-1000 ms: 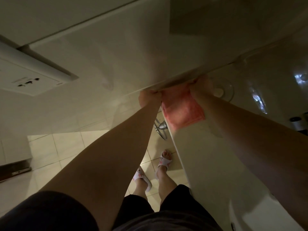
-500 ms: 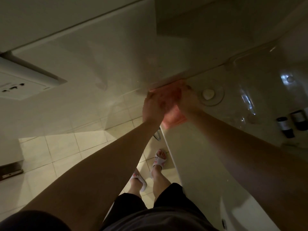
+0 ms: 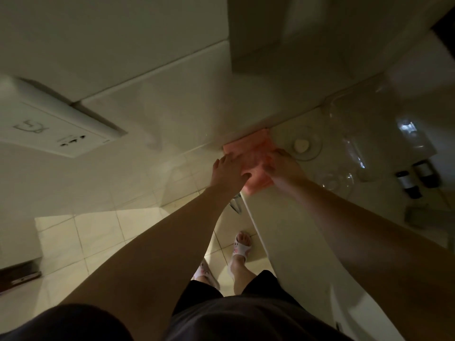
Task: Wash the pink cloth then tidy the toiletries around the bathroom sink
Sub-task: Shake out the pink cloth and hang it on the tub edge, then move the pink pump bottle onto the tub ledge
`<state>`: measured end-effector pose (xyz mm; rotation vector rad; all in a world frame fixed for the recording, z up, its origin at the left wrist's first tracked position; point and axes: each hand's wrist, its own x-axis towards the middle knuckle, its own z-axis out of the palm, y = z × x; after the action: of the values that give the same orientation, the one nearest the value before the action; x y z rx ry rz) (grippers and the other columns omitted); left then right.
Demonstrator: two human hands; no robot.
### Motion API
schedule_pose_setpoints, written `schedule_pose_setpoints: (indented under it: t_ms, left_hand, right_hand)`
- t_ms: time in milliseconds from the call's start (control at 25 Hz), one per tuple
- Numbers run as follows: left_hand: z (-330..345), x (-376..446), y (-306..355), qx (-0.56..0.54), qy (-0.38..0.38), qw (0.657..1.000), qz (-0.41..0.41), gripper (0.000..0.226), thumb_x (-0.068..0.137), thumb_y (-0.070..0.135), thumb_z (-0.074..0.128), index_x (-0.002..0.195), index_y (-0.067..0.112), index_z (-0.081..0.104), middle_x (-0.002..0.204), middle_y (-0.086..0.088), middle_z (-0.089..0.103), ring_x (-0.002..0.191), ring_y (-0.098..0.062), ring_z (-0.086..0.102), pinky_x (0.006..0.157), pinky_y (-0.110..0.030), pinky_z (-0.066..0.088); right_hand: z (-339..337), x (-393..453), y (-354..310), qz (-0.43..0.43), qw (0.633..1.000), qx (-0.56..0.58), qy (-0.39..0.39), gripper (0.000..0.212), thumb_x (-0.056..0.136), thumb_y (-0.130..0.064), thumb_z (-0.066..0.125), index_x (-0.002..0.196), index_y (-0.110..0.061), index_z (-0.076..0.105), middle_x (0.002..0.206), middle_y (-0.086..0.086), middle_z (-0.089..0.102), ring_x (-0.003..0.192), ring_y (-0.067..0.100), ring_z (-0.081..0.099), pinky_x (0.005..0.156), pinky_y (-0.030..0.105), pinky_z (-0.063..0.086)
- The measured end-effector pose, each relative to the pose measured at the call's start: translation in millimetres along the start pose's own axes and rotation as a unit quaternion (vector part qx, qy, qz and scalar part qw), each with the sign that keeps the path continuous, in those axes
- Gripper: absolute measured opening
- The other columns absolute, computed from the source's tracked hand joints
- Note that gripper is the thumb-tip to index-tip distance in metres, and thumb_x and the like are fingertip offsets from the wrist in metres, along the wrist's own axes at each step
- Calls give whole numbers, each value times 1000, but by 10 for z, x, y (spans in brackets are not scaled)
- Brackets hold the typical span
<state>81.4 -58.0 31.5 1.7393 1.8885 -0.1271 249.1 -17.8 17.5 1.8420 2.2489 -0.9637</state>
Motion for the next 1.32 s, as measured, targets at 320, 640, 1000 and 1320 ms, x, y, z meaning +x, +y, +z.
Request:
schedule_pose_setpoints:
  t_ms: [320, 640, 1000, 1320]
  left_hand:
    - [-337, -419, -63, 19, 35, 995, 90, 57, 94, 44, 48, 144, 21, 34, 150, -8, 34, 138, -26, 30, 114, -37, 20]
    - [-768, -611, -71, -16, 56, 971, 231, 50, 91, 37, 52, 137, 19, 46, 142, -4, 44, 127, -25, 43, 108, -37, 32]
    - [-691, -1165, 296, 20, 10, 922, 387, 53, 90, 39, 56, 136, 15, 46, 140, -8, 46, 130, -27, 40, 108, -37, 33]
    - [-97, -2219, 974, 60, -29, 866, 496, 54, 93, 41, 49, 141, 18, 40, 145, -4, 40, 134, -23, 35, 112, -34, 26]
  right_hand:
    - [-176, -773, -263, 118, 978, -58, 161, 44, 87, -39, 50, 113, -6, 62, 127, 21, 56, 117, 40, 51, 92, 46, 45]
    - [-8, -1429, -901, 267, 935, 7, 233, 46, 95, -40, 49, 132, -14, 49, 148, 13, 36, 140, 31, 26, 111, 44, 31]
    - [74, -2350, -1059, 401, 839, 81, 357, 46, 93, -37, 53, 132, -13, 50, 149, 16, 34, 139, 31, 27, 108, 44, 34]
    - [448, -3829, -718, 494, 738, 134, 440, 43, 94, -37, 52, 130, -13, 53, 153, 13, 24, 138, 30, 27, 106, 42, 33]
